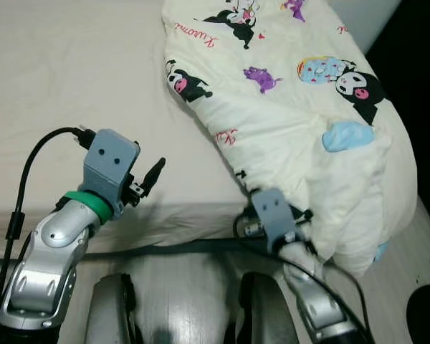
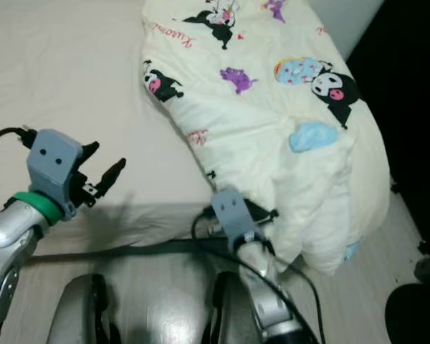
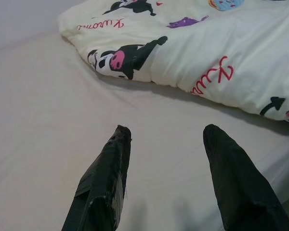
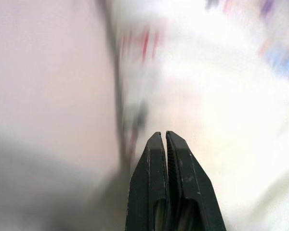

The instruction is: Clean up the room

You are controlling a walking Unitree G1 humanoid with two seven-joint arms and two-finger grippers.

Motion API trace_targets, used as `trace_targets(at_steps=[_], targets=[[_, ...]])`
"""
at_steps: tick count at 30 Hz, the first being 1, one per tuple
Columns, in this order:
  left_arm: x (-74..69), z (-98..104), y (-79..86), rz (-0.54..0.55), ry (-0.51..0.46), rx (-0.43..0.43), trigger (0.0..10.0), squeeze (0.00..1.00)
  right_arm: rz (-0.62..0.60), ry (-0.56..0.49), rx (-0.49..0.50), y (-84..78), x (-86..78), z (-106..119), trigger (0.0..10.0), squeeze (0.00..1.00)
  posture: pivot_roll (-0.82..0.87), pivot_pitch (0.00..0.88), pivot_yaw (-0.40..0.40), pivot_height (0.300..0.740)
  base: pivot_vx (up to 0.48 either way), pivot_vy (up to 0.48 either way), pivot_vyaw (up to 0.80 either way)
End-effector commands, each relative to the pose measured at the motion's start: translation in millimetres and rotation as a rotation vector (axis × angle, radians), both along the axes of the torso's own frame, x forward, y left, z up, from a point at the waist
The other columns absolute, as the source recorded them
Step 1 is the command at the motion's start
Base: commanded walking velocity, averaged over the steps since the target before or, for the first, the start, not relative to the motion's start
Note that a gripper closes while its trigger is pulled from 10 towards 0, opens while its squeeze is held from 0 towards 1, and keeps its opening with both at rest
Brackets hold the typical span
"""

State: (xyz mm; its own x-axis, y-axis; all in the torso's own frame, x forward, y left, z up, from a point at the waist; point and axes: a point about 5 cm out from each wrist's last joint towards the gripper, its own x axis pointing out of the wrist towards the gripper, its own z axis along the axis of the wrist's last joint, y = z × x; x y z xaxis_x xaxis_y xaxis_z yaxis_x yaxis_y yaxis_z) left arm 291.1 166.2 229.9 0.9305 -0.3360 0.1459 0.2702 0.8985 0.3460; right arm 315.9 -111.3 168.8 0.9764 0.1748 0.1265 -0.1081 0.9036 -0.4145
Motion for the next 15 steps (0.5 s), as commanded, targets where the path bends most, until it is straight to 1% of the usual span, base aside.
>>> trace_targets(at_steps=[1, 2, 3, 4, 5, 7, 8, 9, 10, 11, 12, 13, 14, 15], targets=[[-1.6, -5.3, -0.2, 0.003, 0.013, -0.003, 10.0, 0.00, 0.050, -0.110, 0.036, 12.5, -3.7, 26.3, 10.0, 0.00, 0.10, 0.228, -0.045, 0.555, 0.000, 0.000, 0.00], [-2.0, -5.8, -0.3, 0.005, 0.013, -0.004, 10.0, 0.00, 0.068, -0.178, 0.062, 18.7, -4.6, 42.6, 10.0, 0.00, 0.11, 0.225, -0.046, 0.555, 0.000, 0.000, 0.00], [-2.0, -5.8, -0.3, 0.005, 0.013, -0.004, 10.0, 0.00, 0.068, -0.178, 0.062, 18.7, -4.6, 42.6, 10.0, 0.00, 0.11, 0.225, -0.046, 0.555, 0.000, 0.000, 0.00], [-2.4, -6.3, -1.0, 0.007, 0.012, -0.005, 10.0, 0.00, 0.060, -0.243, 0.102, 23.4, -4.4, 59.3, 10.0, 0.00, 0.11, 0.227, -0.050, 0.555, 0.000, 0.000, 0.00], [-2.4, -6.7, -1.5, 0.009, 0.012, -0.008, 10.0, 0.00, 0.031, -0.282, 0.134, 26.5, -0.4, 69.1, 10.0, 0.00, 0.11, 0.225, -0.051, 0.555, 0.000, 0.000, 0.00], [-2.3, -7.2, -2.0, 0.011, 0.011, -0.010, 10.0, 0.00, -0.005, -0.308, 0.165, 28.8, 3.5, 77.3, 10.0, 0.00, 0.11, 0.225, -0.051, 0.555, 0.000, 0.000, 0.00], [-2.3, -7.4, -2.4, 0.014, 0.010, -0.017, 10.0, 0.00, -0.059, -0.255, 0.177, 27.6, 14.0, 67.4, 10.0, 0.00, 0.11, 0.230, -0.056, 0.555, 0.000, 0.000, 0.00], [-2.3, -7.4, -2.7, 0.016, 0.010, -0.021, 10.0, 0.00, -0.096, -0.213, 0.183, 26.6, 20.2, 59.8, 10.0, 0.00, 0.11, 0.230, -0.056, 0.555, 0.000, 0.000, 0.00], [-2.3, -7.4, -2.7, 0.016, 0.010, -0.021, 10.0, 0.00, -0.096, -0.213, 0.183, 26.6, 20.2, 59.8, 10.0, 0.00, 0.11, 0.230, -0.056, 0.555, 0.000, 0.000, 0.00], [-2.4, -8.4, -3.4, 0.018, 0.011, -0.024, 10.0, 0.00, -0.170, -0.142, 0.220, 22.7, 31.3, 47.8, 10.0, 0.00, 0.11, 0.230, -0.055, 0.555, 0.000, 0.000, 0.00], [-2.5, -9.1, -3.9, 0.019, 0.011, -0.025, 10.0, 0.00, -0.218, -0.094, 0.245, 20.4, 37.6, 39.7, 10.0, 0.00, 0.11, 0.230, -0.055, 0.555, 0.000, 0.000, 0.00], [-2.5, -9.1, -3.9, 0.019, 0.011, -0.025, 10.0, 0.00, -0.218, -0.094, 0.245, 20.4, 37.6, 39.7, 10.0, 0.00, 0.11, 0.230, -0.055, 0.555, 0.000, 0.000, 0.00], [-2.7, -9.5, -5.5, 0.018, 0.013, -0.027, 10.0, 0.00, -0.283, -0.049, 0.282, 15.5, 48.1, 33.2, 10.0, 0.00, 0.12, 0.240, -0.056, 0.555, 0.000, 0.000, 0.00], [-3.1, -10.4, -8.5, 0.015, 0.016, -0.032, 10.0, 0.00, -0.397, -0.015, 0.337, 4.8, 65.4, 30.0, 10.0, 1.00, 0.12, 0.243, -0.057, 0.555, 0.000, 0.000, 0.00]])
